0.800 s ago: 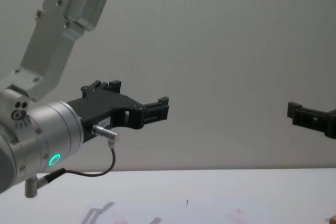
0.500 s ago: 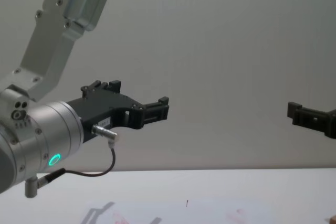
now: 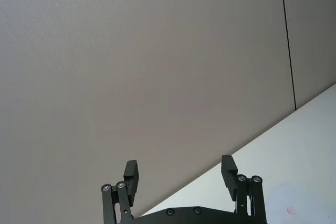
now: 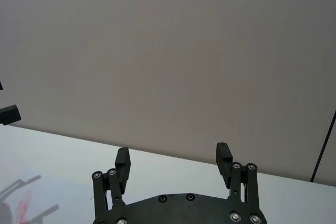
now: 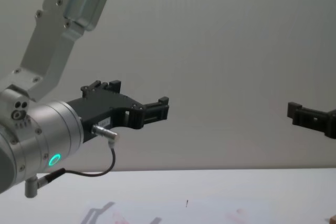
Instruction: Use the one hand to pick up the stamp and affix it onto the A4 paper.
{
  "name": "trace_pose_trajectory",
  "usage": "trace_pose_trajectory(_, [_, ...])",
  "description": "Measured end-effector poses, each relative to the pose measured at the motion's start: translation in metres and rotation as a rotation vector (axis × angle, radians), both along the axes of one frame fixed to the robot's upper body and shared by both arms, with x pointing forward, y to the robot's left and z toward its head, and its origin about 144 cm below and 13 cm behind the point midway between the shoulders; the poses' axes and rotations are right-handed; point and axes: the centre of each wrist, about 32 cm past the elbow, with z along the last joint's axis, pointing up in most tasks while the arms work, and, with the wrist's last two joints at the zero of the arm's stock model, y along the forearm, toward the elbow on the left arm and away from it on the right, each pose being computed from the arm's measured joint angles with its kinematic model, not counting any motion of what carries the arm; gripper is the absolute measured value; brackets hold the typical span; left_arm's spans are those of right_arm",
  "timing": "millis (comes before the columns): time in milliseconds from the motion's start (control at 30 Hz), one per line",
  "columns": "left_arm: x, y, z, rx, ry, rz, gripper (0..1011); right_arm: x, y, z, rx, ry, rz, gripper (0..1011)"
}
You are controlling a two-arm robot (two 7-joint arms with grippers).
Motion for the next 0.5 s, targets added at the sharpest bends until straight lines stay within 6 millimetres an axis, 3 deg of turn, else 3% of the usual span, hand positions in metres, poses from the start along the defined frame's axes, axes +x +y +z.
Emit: trace_pose_trajectory(500, [0.0000, 0.0000, 0.0000, 0.000, 0.000, 0.000, 1001, -0.0012, -0.0051, -0.0013, -0.004, 0.013, -0.007, 1001])
